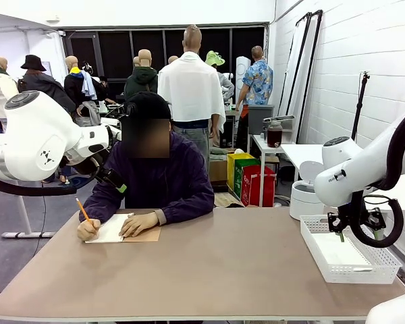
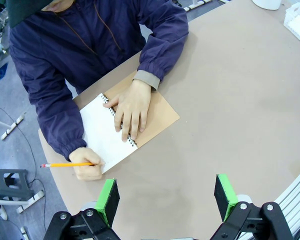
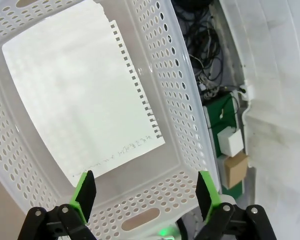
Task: Sort the paper based on its condition.
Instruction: If a person hands you a paper, place it in the Organizing basket , and if it's crumpled, put it in the Trash can.
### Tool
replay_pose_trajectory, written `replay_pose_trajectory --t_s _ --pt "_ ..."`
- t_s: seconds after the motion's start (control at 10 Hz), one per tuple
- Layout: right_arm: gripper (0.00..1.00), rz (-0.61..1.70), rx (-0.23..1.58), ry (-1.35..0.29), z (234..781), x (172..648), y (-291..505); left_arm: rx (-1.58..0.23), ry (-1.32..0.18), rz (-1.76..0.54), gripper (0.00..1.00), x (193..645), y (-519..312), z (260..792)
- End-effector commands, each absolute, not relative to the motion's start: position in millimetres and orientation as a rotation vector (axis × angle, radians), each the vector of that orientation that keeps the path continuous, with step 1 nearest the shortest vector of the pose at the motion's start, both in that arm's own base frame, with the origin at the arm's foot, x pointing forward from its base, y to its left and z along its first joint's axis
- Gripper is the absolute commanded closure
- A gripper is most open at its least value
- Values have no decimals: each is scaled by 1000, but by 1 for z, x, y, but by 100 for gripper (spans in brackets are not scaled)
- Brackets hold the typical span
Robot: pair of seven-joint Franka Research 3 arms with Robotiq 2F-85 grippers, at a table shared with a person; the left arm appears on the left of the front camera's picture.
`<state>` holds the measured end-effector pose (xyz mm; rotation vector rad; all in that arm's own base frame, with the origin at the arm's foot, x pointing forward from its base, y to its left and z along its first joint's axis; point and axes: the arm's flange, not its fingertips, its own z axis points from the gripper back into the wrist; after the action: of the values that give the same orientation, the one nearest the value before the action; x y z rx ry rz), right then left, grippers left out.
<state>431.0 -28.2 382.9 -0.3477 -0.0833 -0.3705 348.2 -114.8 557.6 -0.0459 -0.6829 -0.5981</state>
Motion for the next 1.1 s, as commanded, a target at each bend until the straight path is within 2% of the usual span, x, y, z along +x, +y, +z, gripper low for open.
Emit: replay_pose_trajectory --t_s 0.0,0.3,0.4,0.8,1.0 --pt "0 -371 -348 -83 383 431 -28 -49 -687 -597 0 350 -114 558" --pt "0 -316 -210 -172 450 427 -16 -49 -687 -597 0 350 -114 558" --pt "0 -155 -125 -285 504 410 8 -49 -687 -597 0 350 -114 558" --pt "0 -12 -33 -373 526 407 33 -49 -687 -597 0 350 -114 558" --pt "0 179 41 -422 531 406 49 -49 -687 -597 0 350 -114 558"
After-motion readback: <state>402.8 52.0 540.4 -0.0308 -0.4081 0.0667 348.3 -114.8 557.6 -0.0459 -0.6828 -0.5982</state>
